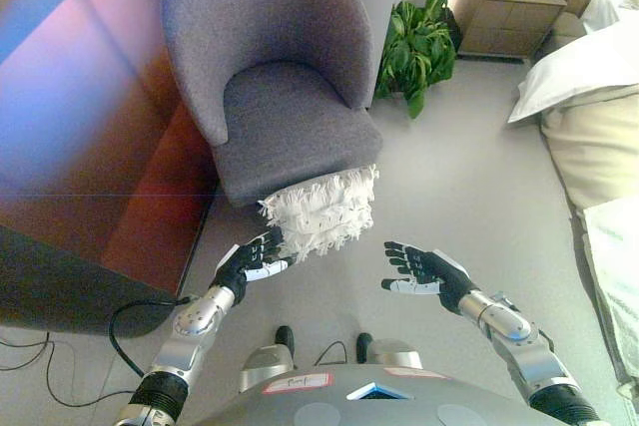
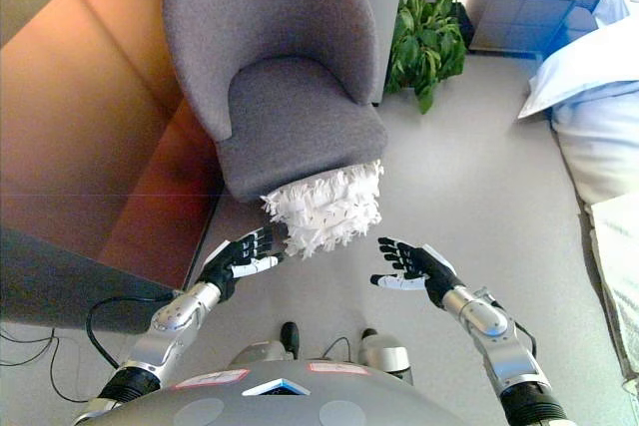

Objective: Pick up the pillow and put it on the sofa.

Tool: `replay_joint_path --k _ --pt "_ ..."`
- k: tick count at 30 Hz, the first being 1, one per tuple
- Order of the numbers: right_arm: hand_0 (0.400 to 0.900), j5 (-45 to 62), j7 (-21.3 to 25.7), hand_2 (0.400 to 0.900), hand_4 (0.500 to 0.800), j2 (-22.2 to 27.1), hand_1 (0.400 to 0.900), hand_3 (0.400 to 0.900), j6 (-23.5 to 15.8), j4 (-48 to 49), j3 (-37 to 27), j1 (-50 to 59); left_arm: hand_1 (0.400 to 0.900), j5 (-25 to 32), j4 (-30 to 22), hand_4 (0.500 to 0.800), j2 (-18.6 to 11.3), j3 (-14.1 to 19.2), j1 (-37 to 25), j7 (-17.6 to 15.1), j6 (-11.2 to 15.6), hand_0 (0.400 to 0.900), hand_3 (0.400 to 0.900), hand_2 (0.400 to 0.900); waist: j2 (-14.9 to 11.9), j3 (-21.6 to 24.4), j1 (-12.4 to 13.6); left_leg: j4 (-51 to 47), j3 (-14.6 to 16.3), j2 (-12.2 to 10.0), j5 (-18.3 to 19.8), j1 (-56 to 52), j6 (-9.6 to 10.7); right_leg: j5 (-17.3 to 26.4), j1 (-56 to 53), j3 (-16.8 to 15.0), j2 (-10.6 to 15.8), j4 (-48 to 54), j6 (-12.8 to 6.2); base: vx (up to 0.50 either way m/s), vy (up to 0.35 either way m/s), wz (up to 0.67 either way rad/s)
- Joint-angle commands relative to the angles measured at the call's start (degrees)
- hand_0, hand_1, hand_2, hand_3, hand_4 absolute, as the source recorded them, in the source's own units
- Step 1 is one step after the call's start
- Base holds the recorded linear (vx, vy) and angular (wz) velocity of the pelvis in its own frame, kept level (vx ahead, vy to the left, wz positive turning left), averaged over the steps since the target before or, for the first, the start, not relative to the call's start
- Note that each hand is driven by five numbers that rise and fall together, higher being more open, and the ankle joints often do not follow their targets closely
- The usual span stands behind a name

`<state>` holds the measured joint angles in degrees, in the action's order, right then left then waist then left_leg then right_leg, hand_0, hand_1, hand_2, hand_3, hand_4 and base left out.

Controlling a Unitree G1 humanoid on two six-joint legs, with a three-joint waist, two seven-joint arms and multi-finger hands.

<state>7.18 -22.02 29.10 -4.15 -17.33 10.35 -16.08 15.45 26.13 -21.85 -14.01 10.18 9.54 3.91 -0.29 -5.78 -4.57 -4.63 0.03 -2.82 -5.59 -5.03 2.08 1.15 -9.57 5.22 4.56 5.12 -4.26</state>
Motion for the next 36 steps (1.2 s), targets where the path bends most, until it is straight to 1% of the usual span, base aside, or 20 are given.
replay_joint_path --k 1,8,9,10,11,12,13,15,17,19,20,22,23,24,25,27,29,32,34,36 --pt "0.900 4.7 0.1 0.900 0.800 0.3 0.900 0.900 -4.2 5.9 -3.9 4.6 0.900 0.4 -3.3 0.800 -1.2 2.5 -5.2 -0.4 4.3 0.900 0.900 0.900 -2.2 -0.9 0.1 7.4 0.2 -0.4 6.8 1.4 1.0 -1.8 1.8 1.2 -1.8 -2.8 0.04 -0.02 -0.093 0.08" --pt "0.900 4.9 0.6 0.900 0.800 0.8 0.900 0.900 -4.3 6.1 -4.2 5.5 0.900 1.0 -3.3 0.800 -1.0 2.2 -6.1 -0.4 4.0 0.900 0.900 0.900 -2.5 -2.2 0.2 12.9 -0.3 -0.9 8.4 4.0 1.9 -2.3 2.9 0.8 -2.6 -3.9 0.86 -0.01 -0.094 -0.01" --pt "0.900 5.5 1.0 0.900 0.800 1.2 0.900 0.900 -4.6 6.6 -4.3 6.2 0.900 1.5 -3.8 0.800 -0.9 1.8 -6.6 -0.2 3.7 0.900 0.900 0.900 -3.1 -4.5 0.8 26.4 -0.7 -0.7 7.9 10.4 2.4 -2.6 2.7 0.4 -2.8 -4.8 2.14 -0.03 -0.205 -0.02" --pt "0.900 5.6 1.3 0.900 0.800 1.6 0.900 0.900 -4.7 6.9 -4.4 6.6 0.900 1.7 -3.9 0.800 -0.6 1.1 -7.3 0.0 3.6 0.900 0.900 0.900 -3.3 -6.2 1.3 35.2 -0.8 -0.1 4.8 14.3 2.3 -2.9 2.1 0.5 -2.8 -5.2 2.98 -0.03 -0.202 0.00" --pt "0.900 5.6 1.3 0.900 0.800 1.6 0.900 0.900 -4.7 6.9 -4.4 6.6 0.900 1.7 -3.9 0.800 -0.6 1.0 -7.3 0.0 3.6 0.900 0.900 0.900 -3.2 -6.2 1.2 35.7 -1.0 -0.3 5.0 14.6 2.3 -2.9 2.1 0.6 -3.0 -5.3 3.00 0.03 -0.093 -0.07" --pt "0.900 5.7 1.3 0.900 0.800 1.7 0.900 0.900 -4.6 6.7 -4.3 6.8 0.900 2.0 -4.0 0.800 -0.4 0.8 -7.4 0.1 3.5 0.900 0.900 0.900 -3.3 -6.7 1.7 38.3 -1.6 0.6 4.1 16.1 2.2 -3.3 1.7 0.4 -3.0 -5.3 3.30 0.05 -0.021 -0.09" --pt "0.900 5.5 1.7 0.900 0.800 1.6 0.900 0.900 -4.6 6.4 -4.3 7.1 0.900 2.2 -4.1 0.800 -0.3 0.6 -7.5 -0.1 3.6 0.900 0.900 0.900 -3.2 -7.1 1.8 38.3 -2.1 0.8 3.6 17.2 1.9 -3.7 1.5 0.3 -3.1 -5.5 3.28 0.10 -0.023 -0.13" --pt "0.900 5.5 2.2 0.900 0.800 1.5 0.900 0.900 -4.5 5.7 -4.3 7.7 0.900 2.7 -4.3 0.800 -0.2 0.5 -7.6 -0.3 3.6 0.900 0.900 0.900 -3.2 -7.0 2.1 34.4 -1.3 0.8 3.6 20.9 1.7 -4.6 0.9 0.2 -2.9 -5.5 3.00 0.16 0.007 -0.15" --pt "0.900 5.2 2.7 0.900 0.800 1.4 0.900 0.900 -4.9 5.3 -4.1 8.0 0.900 3.0 -4.3 0.800 -0.3 0.6 -7.4 -0.7 3.9 0.900 0.900 0.900 -3.2 -6.7 2.9 26.8 -0.6 0.4 2.8 22.6 1.4 -5.5 0.0 -0.6 -3.2 -5.4 2.64 0.27 0.036 -0.31" --pt "0.900 4.9 3.3 0.900 0.800 1.4 0.900 0.900 -5.6 4.3 -3.5 8.3 0.900 2.8 -3.9 0.800 -0.2 0.1 -7.3 -1.1 4.4 0.900 0.900 0.900 -2.0 -6.5 4.0 15.0 -1.4 -1.8 -4.1 23.6 2.3 -6.6 -1.7 -1.6 -4.5 -4.8 2.19 0.31 0.077 -0.38" --pt "0.900 4.5 3.7 0.900 0.800 1.6 0.900 0.900 -5.8 3.8 -3.2 8.6 0.900 2.6 -3.7 0.800 -0.1 -0.2 -7.4 -1.2 4.4 0.900 0.900 0.900 -1.8 -6.6 4.3 10.8 -1.3 -2.6 -5.7 23.5 2.8 -7.1 -2.5 -2.0 -4.7 -4.5 1.97 0.30 0.072 -0.39" --pt "0.900 4.0 4.2 0.900 0.800 1.9 0.900 0.900 -6.1 3.3 -2.4 9.5 0.900 2.3 -3.6 0.800 -0.3 -0.3 -7.6 -1.7 4.8 0.900 0.900 0.900 -1.2 -6.4 5.2 4.5 -0.6 -3.1 -8.2 24.3 4.0 -7.7 -4.3 -3.4 -5.1 -3.1 1.73 0.26 0.070 -0.48" --pt "0.900 3.9 4.4 0.900 0.800 2.1 0.900 0.900 -6.1 2.6 -1.8 10.1 0.900 2.2 -3.4 0.800 -0.3 -0.4 -7.8 -2.1 4.8 0.900 0.900 0.900 -1.1 -6.3 5.4 3.9 1.0 -3.5 -9.2 24.1 4.4 -8.1 -5.3 -4.2 -5.2 -2.4 1.56 0.25 0.117 -0.79" --pt "0.900 4.1 4.2 0.900 0.800 1.9 0.900 0.900 -6.0 3.0 -1.6 10.5 0.900 3.3 -3.5 0.800 -0.4 0.2 -7.5 -2.2 4.9 0.900 0.900 0.900 -1.0 -5.4 5.9 3.7 1.2 -4.1 -8.2 23.2 3.6 -8.6 -5.5 -5.5 -5.1 -2.3 1.35 0.24 0.158 -0.67" --pt "0.900 3.7 4.3 0.900 0.800 1.7 0.900 0.900 -6.0 3.4 -1.4 10.3 0.900 3.4 -3.8 0.800 -0.4 0.1 -7.4 -2.4 4.8 0.900 0.900 0.900 -0.9 -5.0 5.9 3.9 1.8 -4.3 -9.5 22.8 3.9 -9.1 -6.4 -5.6 -4.7 -1.6 1.28 0.25 0.198 -0.48" --pt "0.900 3.3 4.9 0.900 0.800 1.0 0.900 0.900 -5.9 3.0 -0.9 11.4 0.900 3.6 -3.4 0.800 -0.5 -0.3 -8.8 -3.3 5.2 0.900 0.900 0.900 -1.8 -4.1 6.0 7.2 3.8 -3.8 -8.5 24.0 3.1 -11.0 -7.2 -5.3 -2.9 -2.2 0.78 0.30 0.206 -0.30" --pt "0.900 3.3 5.0 0.900 0.800 0.3 0.900 0.900 -5.6 2.2 -0.3 11.8 0.900 4.0 -3.6 0.800 -1.0 0.0 -8.7 -3.7 5.3 0.900 0.900 0.900 -3.1 -3.0 6.8 8.7 4.0 -3.1 -7.4 24.3 2.1 -11.5 -7.1 -5.8 -1.1 -4.3 -0.42 0.36 0.179 -0.43" --pt "0.900 3.0 4.9 0.900 0.800 -0.4 0.900 0.900 -5.2 1.8 0.4 12.4 0.900 3.7 -4.8 0.800 -2.1 -0.1 -8.8 -4.0 5.6 0.900 0.900 0.900 -4.6 -1.9 7.1 9.9 5.8 -1.2 -5.2 24.6 0.1 -10.5 -4.6 -5.5 1.2 -10.0 -2.14 0.30 0.191 -0.05" --pt "0.900 2.2 5.2 0.900 0.800 -0.9 0.900 0.900 -5.2 0.8 1.3 13.6 0.900 3.7 -4.1 0.800 -2.3 -0.1 -9.4 -4.7 5.6 0.900 0.900 0.900 -5.1 -1.4 7.4 9.2 6.1 1.1 -3.1 23.1 -2.0 -6.8 -1.7 -5.7 2.2 -16.5 -3.42 0.29 0.223 -0.02" --pt "0.900 1.6 5.4 0.900 0.800 -1.1 0.900 0.900 -5.2 0.8 1.9 14.5 0.900 3.6 -3.5 0.800 -2.2 -0.2 -10.1 -5.1 5.6 0.900 0.900 0.900 -5.2 -1.8 7.1 8.0 5.9 3.1 -1.6 20.8 -3.7 0.8 2.8 -5.8 2.8 -26.1 -4.94 0.24 0.215 0.12"
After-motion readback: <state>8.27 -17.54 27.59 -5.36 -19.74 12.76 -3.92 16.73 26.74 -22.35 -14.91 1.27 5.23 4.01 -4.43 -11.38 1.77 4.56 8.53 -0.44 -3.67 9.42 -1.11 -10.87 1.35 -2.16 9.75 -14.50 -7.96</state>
